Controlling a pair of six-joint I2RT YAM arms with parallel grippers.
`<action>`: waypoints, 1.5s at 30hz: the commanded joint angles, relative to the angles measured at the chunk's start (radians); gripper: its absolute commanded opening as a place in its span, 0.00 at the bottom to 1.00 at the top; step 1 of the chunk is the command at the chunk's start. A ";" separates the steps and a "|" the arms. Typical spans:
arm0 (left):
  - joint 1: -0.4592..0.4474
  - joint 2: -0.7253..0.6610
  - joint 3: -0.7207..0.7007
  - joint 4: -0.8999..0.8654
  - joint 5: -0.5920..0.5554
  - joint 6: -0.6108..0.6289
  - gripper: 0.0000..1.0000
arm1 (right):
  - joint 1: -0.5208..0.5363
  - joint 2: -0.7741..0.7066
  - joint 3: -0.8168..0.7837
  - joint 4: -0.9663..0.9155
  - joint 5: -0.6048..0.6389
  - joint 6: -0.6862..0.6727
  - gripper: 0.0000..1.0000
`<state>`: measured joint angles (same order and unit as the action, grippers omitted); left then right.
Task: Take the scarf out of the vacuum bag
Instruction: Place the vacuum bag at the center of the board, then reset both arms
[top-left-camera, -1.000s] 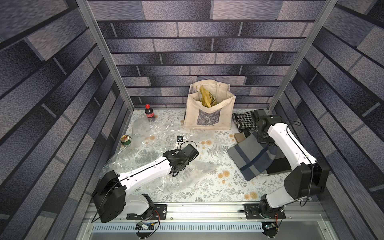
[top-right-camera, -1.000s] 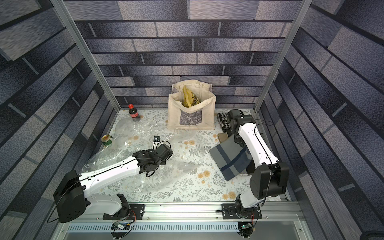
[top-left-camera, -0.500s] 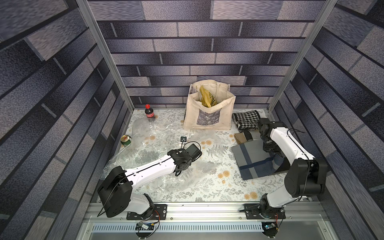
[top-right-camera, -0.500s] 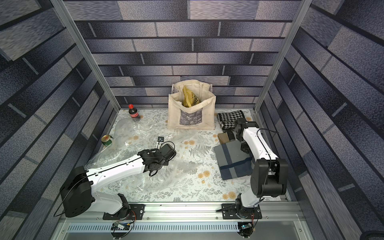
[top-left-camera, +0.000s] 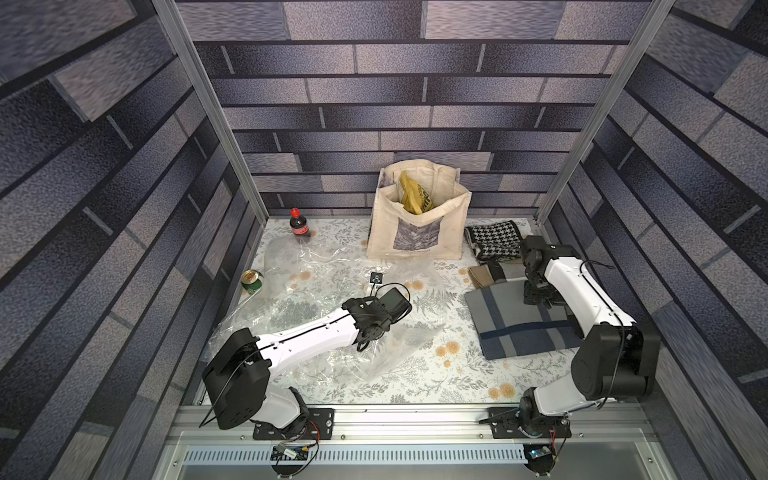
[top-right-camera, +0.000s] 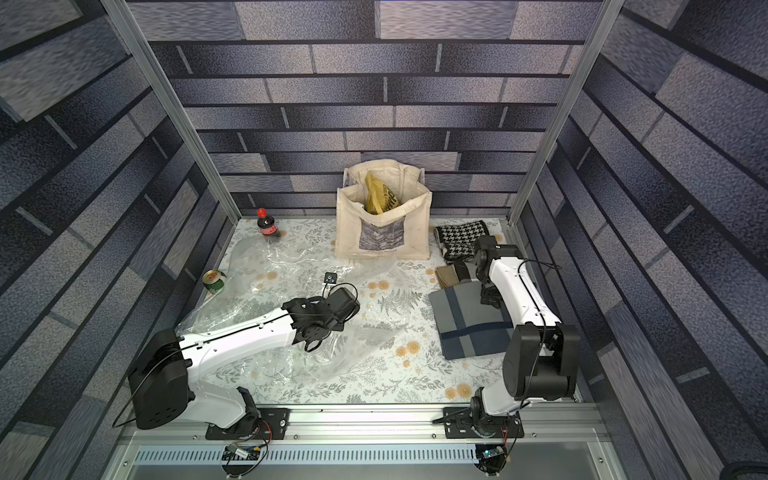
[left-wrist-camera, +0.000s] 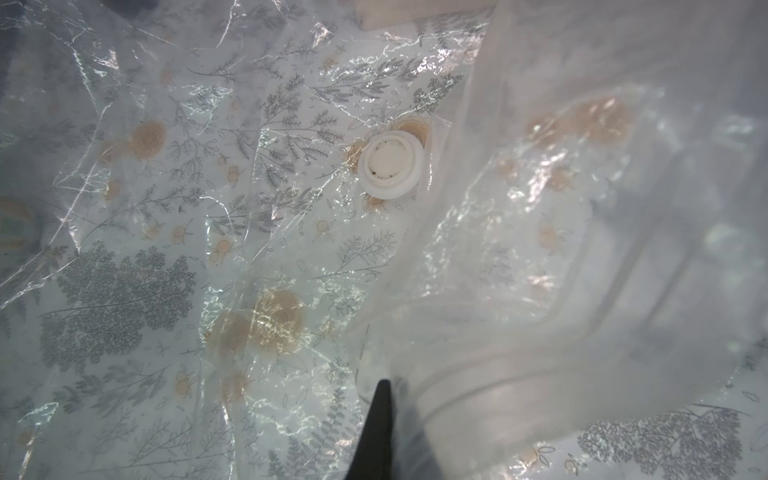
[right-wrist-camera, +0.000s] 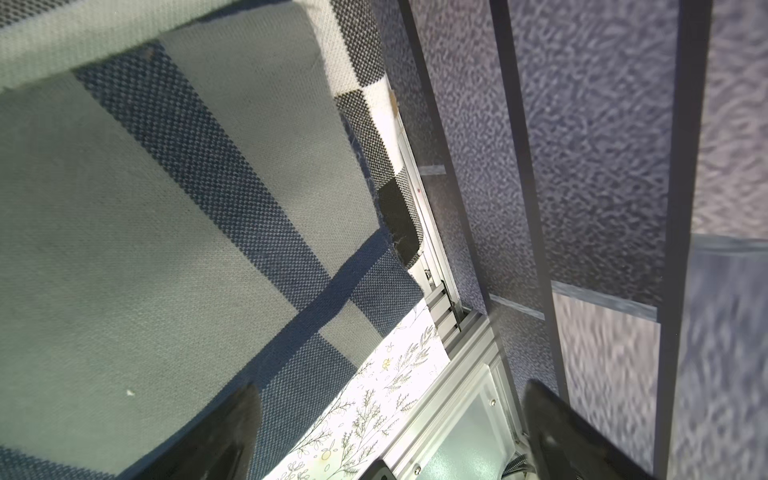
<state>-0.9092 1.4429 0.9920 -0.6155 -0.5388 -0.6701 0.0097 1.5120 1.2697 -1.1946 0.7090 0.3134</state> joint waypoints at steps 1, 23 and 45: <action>-0.008 0.011 0.038 0.014 0.019 0.039 0.23 | -0.004 -0.059 0.002 0.018 -0.009 0.000 1.00; 0.374 -0.589 -0.044 0.175 0.258 0.083 1.00 | 0.048 -0.475 -0.191 0.781 -0.980 0.104 1.00; 0.840 -0.629 -0.380 0.514 0.346 0.087 1.00 | 0.205 -0.508 -0.489 1.129 -0.954 -0.028 1.00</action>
<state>-0.0418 0.9234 0.6548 -0.3363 -0.0021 -0.6594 0.1978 1.0309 0.8196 -0.1028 -0.3252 0.3996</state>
